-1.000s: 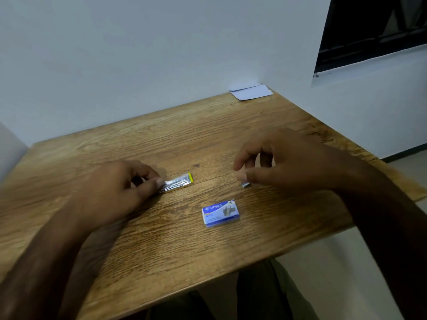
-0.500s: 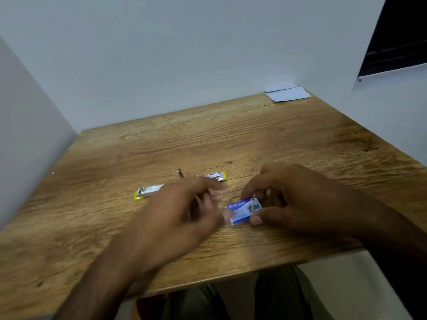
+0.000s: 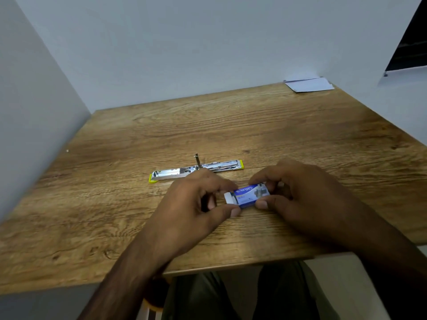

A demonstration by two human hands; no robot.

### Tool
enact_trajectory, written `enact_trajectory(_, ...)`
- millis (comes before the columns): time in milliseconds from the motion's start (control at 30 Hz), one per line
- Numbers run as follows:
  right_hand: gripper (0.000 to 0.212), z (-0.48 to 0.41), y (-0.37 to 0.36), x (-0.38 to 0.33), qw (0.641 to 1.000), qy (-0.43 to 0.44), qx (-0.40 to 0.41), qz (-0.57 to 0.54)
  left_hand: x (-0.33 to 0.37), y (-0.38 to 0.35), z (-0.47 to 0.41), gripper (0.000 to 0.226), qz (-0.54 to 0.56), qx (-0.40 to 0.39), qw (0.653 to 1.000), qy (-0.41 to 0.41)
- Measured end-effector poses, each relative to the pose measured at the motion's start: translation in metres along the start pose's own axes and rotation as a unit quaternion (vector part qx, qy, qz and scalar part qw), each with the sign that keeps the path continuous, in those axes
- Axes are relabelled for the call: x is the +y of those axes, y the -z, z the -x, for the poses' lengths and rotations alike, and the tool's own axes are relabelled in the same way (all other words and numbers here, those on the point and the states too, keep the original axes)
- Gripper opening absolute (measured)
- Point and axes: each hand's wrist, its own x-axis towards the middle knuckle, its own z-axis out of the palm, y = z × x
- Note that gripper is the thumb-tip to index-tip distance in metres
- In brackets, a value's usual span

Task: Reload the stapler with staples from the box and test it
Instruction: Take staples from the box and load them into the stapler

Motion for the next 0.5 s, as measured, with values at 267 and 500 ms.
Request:
enact_trajectory(267,0.034,0.000,0.006,0.002,0.999,-0.032,-0.005,-0.030,-0.012,0.007,0.010,0.031,0.058,0.021,0.998,0.014)
enact_trajectory(500,0.055,0.006,0.014,-0.009,0.999,-0.020,-0.014,0.030,-0.015,0.008,0.015,0.031,0.080,0.040,0.995,0.043)
